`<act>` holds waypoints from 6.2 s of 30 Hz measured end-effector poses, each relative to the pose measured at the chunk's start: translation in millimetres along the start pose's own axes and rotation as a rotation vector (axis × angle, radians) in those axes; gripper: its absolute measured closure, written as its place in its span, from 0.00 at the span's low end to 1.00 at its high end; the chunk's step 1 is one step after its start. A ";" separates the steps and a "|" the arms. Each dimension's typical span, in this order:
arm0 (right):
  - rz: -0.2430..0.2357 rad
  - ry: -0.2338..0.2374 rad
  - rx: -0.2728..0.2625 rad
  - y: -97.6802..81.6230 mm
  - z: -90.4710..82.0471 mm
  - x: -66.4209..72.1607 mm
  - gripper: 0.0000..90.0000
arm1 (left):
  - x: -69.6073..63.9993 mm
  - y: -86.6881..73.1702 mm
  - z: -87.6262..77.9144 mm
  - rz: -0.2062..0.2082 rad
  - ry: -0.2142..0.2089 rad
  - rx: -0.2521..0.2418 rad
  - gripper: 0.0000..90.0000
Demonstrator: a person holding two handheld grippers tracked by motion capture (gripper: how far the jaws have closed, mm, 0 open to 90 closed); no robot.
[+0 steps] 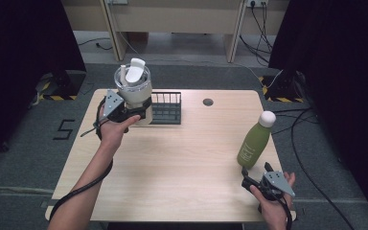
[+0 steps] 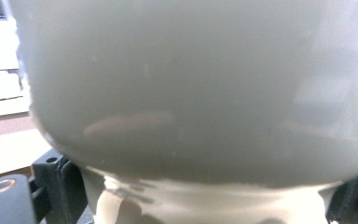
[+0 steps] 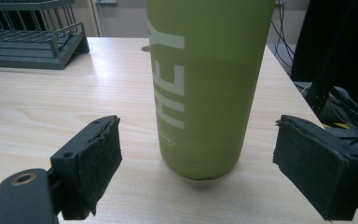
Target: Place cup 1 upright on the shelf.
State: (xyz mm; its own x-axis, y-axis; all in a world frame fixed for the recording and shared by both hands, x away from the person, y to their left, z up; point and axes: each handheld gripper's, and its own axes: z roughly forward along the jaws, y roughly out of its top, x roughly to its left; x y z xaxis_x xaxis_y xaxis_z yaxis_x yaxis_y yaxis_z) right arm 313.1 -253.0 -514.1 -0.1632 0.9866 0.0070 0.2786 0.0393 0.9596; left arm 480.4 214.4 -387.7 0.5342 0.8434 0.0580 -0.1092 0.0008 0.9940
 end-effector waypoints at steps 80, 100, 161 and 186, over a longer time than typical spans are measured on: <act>0.004 0.010 0.000 -1.5 1.3 -2.2 0.17 | 21.1 -0.7 80.3 -0.009 0.061 0.027 0.10; 0.007 0.015 0.003 -1.7 1.6 -1.7 0.17 | 43.1 -11.7 95.0 -0.006 0.142 0.064 0.10; 0.003 0.021 0.007 -2.2 2.0 -1.7 0.17 | 51.0 -60.1 104.0 -0.050 0.178 0.158 0.09; -0.004 0.026 0.012 -2.4 2.4 -0.6 0.17 | 50.3 -69.8 97.0 -0.074 0.178 0.170 0.09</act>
State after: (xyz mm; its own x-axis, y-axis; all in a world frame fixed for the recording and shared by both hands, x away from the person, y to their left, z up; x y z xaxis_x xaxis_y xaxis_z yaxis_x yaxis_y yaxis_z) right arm 314.7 -253.3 -517.0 -0.1889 0.9819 0.0104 0.2893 0.0455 0.9562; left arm 596.3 204.7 -445.2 0.3777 0.9258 -0.0174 0.0749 -0.0118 0.9971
